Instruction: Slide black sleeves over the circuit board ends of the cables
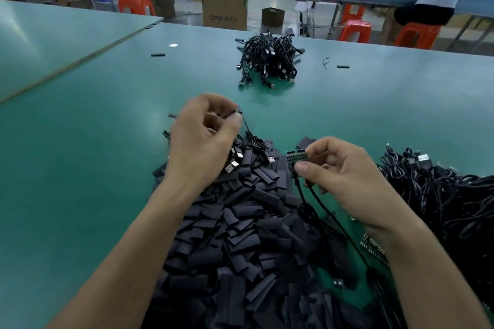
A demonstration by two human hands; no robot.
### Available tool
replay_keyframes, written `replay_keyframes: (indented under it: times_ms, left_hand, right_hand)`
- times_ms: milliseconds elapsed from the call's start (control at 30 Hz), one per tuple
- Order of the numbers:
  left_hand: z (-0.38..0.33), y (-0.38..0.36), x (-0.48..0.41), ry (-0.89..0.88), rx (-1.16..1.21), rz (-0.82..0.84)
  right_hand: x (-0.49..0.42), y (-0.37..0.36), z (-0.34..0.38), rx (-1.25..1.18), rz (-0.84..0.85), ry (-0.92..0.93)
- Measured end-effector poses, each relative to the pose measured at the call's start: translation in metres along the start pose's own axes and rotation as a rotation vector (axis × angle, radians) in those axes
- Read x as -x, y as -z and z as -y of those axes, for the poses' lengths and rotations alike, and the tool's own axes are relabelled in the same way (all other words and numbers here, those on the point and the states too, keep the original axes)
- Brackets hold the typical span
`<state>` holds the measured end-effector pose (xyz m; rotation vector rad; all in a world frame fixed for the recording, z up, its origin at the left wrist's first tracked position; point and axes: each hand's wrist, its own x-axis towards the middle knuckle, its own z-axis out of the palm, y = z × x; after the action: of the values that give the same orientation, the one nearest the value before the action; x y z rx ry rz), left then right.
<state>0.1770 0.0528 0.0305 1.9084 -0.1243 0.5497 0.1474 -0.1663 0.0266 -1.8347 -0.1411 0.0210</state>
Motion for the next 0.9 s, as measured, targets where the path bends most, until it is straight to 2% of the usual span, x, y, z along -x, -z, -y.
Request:
replay_keyframes:
  times_ms: [100,200,433,700,767,833,900]
  left_hand:
    - [-0.016,-0.005,0.01,0.038,0.248,0.42]
    - [-0.021,-0.014,0.017,-0.003,0.347,0.552]
    - [-0.021,-0.016,0.019,0.139,0.59,0.585]
    - [-0.018,-0.016,0.021,0.176,0.693,0.668]
    - [-0.018,-0.014,0.018,0.184,0.745,0.633]
    - [-0.018,-0.008,0.012,0.227,0.848,0.546]
    - [-0.018,-0.002,0.007,0.267,0.981,0.419]
  right_hand:
    - [0.003,-0.004,0.009,-0.21,0.063,0.041]
    - [0.006,-0.005,0.013,-0.35,0.136,0.041]
    - [0.006,-0.007,0.011,-0.441,0.21,0.065]
    - [0.006,-0.009,0.003,-0.615,0.294,0.01]
    - [0.004,-0.007,0.004,-0.623,0.257,0.029]
    - [0.003,-0.001,0.006,-0.573,0.134,0.034]
    - [0.001,0.007,0.005,-0.357,-0.006,0.042]
